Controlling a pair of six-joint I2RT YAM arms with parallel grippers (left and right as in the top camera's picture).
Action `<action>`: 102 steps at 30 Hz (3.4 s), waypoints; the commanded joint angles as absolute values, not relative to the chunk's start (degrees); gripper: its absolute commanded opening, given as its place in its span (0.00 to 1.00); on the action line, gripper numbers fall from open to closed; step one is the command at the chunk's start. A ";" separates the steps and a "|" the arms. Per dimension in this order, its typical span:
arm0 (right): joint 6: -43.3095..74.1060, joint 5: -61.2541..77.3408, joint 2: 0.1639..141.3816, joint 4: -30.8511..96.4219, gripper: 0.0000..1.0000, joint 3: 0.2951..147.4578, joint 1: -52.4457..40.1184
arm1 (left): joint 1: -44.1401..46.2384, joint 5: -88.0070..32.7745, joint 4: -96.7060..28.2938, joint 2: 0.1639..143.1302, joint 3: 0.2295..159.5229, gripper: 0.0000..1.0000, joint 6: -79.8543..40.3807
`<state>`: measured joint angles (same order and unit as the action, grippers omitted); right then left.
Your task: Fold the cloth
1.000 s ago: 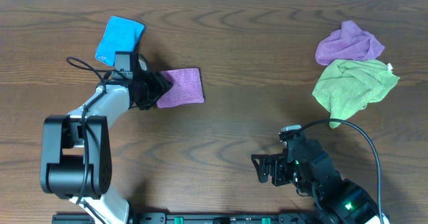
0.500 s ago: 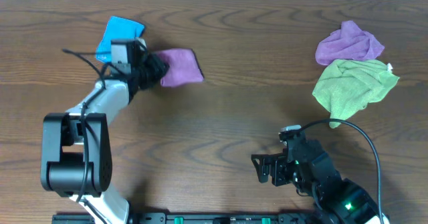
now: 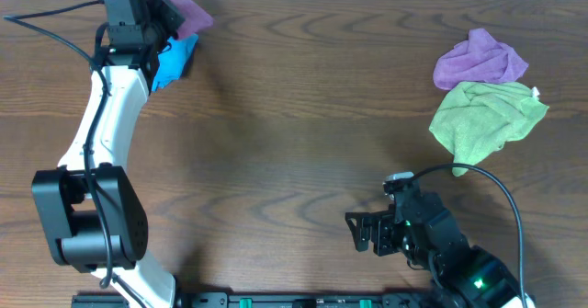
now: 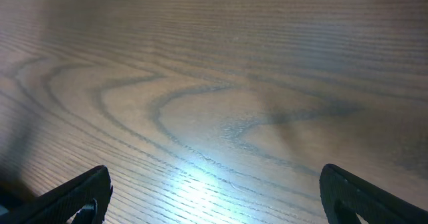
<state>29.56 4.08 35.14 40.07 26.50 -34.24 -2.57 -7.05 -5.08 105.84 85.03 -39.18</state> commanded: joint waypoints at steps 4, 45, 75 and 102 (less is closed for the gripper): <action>30.17 4.10 34.87 40.12 0.99 26.44 -33.78 | -3.42 0.95 -0.25 109.47 86.17 0.06 -38.33; 30.17 4.08 34.87 40.12 0.99 26.44 -33.78 | -7.55 -2.76 -15.20 118.61 86.17 0.98 -38.09; 30.17 4.10 34.87 40.12 0.99 26.44 -33.78 | -8.27 -8.51 -42.00 81.21 86.17 0.95 -17.76; 30.17 4.08 34.87 40.12 0.99 26.44 -33.78 | -8.34 -11.66 -57.39 38.61 61.14 0.95 -7.16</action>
<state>29.56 4.10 35.11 40.05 26.41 -34.24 -8.12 -9.58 -59.46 40.40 65.45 -8.47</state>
